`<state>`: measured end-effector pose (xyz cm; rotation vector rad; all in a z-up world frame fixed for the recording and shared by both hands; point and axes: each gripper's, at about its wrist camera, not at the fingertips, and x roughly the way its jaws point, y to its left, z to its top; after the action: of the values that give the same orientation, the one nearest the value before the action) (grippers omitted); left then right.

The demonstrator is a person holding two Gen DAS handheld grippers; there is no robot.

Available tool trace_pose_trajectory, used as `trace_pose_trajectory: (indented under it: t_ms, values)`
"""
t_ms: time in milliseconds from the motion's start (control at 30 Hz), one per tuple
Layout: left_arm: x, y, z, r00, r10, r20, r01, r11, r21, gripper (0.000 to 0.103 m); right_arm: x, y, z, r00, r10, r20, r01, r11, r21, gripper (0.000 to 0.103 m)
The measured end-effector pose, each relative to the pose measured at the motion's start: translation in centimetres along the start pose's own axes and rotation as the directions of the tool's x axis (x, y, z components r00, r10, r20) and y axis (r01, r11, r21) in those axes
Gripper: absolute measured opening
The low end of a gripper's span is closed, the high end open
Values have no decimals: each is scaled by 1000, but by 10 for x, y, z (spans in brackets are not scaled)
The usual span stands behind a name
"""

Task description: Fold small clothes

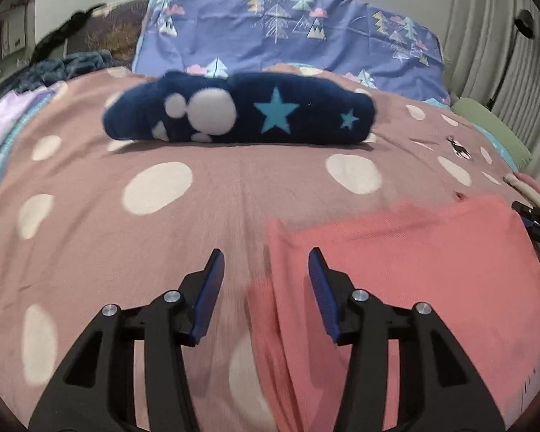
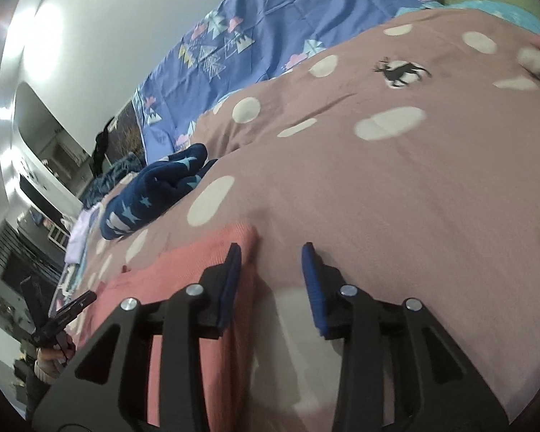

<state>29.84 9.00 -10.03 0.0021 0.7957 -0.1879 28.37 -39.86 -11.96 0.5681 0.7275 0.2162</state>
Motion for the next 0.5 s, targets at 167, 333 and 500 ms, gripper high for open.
trace_pose_trajectory:
  t_ms: [167,333,500]
  values:
    - [-67,-67,-29,996,-82,34,76,986,147,58,-16,-8,-6,1000,8,-17,-8,1000,19,21]
    - [-86,-173,-59,993,-118,1,111,939,325,60,-7,0,-9,986,105,-129,-110,993,-35,22]
    - [-77,-270,-89,968,-235,-93,252,864,436,68,-6,-7,-7,961,218,-171,-218,976,16,29]
